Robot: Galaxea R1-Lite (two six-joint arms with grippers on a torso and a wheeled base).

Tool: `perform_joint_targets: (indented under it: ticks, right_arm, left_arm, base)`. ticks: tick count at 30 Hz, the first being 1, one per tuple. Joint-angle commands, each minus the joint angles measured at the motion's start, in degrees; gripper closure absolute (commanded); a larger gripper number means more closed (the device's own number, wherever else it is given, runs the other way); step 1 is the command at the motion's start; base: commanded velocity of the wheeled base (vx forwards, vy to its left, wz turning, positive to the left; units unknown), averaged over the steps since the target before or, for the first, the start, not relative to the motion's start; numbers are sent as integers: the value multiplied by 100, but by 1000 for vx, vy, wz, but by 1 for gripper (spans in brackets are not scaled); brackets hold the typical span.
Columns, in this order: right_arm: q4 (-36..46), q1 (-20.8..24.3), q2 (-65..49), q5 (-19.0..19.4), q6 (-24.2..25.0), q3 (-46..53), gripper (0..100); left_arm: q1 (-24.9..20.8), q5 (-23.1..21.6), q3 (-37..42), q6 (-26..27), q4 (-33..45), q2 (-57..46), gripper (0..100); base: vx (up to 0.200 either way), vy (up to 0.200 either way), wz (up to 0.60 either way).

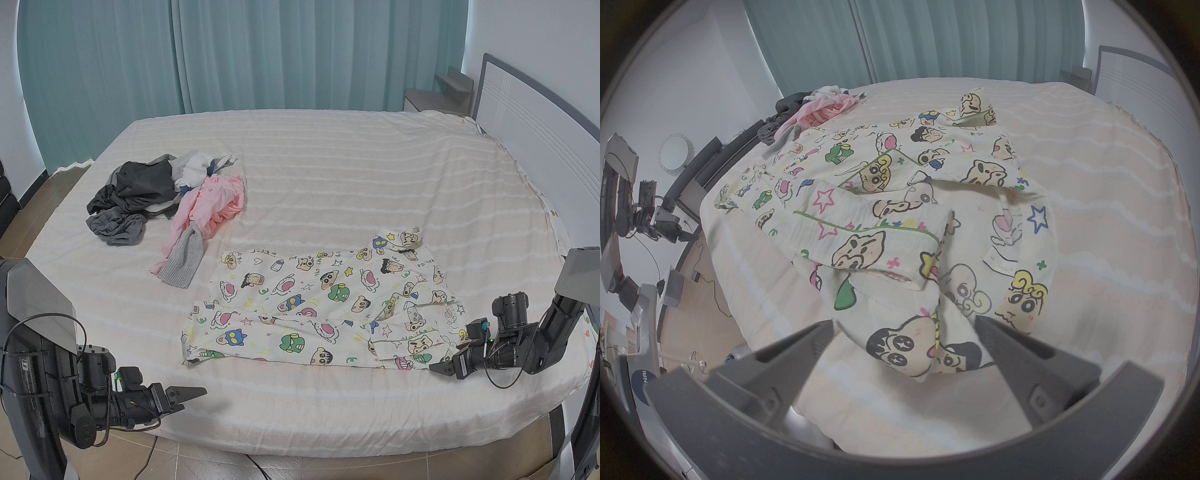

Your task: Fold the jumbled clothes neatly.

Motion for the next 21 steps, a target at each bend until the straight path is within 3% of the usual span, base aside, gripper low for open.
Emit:
perform_joint_targets:
  ticks: [1, 21]
  right_arm:
    - [-6, 6, 79, -1, 1, -39, 100]
    - [-349, -319, -71, 183, -16, 32, 100]
  left_arm:
    - [-6, 9, 92, -3, -102, 26, 0]
    - [-6, 9, 92, -3, -102, 26, 0]
  base:
    - [0, 0, 0]
    - [0, 0, 0]
